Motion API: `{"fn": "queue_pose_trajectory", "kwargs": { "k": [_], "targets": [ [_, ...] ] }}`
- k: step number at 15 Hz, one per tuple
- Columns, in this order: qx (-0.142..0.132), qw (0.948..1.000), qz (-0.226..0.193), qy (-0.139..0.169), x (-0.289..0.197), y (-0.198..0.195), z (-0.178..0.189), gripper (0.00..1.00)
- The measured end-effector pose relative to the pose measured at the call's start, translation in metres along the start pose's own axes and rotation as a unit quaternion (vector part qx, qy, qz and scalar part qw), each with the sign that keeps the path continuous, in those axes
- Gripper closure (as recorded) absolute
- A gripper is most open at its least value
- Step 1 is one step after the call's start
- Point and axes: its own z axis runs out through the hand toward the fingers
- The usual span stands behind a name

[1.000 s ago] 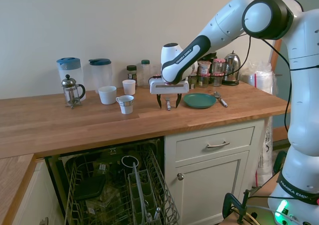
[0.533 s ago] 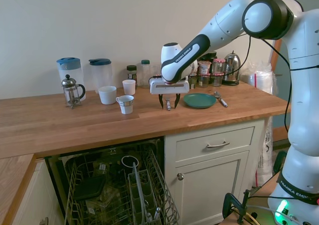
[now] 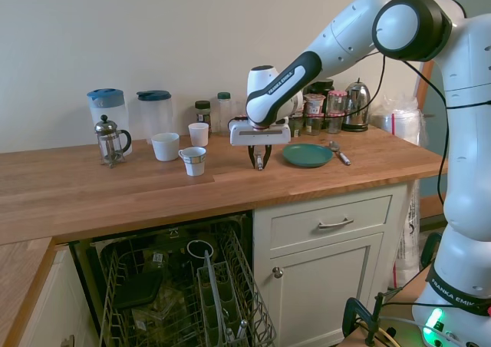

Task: Put the fork in the dishwasher

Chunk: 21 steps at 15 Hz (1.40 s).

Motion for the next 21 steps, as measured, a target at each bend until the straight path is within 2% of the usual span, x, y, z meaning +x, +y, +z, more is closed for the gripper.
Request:
{"fn": "queue_pose_trajectory", "kwargs": {
  "k": [5,8,10,15,17,18,21],
  "targets": [
    [0.001,0.9999,-0.003,-0.012,0.003,0.000,-0.001,1.00],
    [-0.010,0.9987,-0.040,-0.032,0.010,0.008,-0.005,1.00],
    [-0.009,0.9972,-0.060,-0.044,0.011,0.017,-0.023,1.00],
    [0.010,0.9933,-0.093,-0.069,0.008,0.056,-0.098,1.00],
    [0.007,0.9902,-0.116,-0.078,0.001,0.078,-0.121,1.00],
    [-0.004,0.9869,-0.137,-0.086,-0.005,0.092,-0.131,1.00],
    [-0.042,0.9729,-0.203,-0.103,-0.039,0.140,-0.165,1.00]
  ]
}}
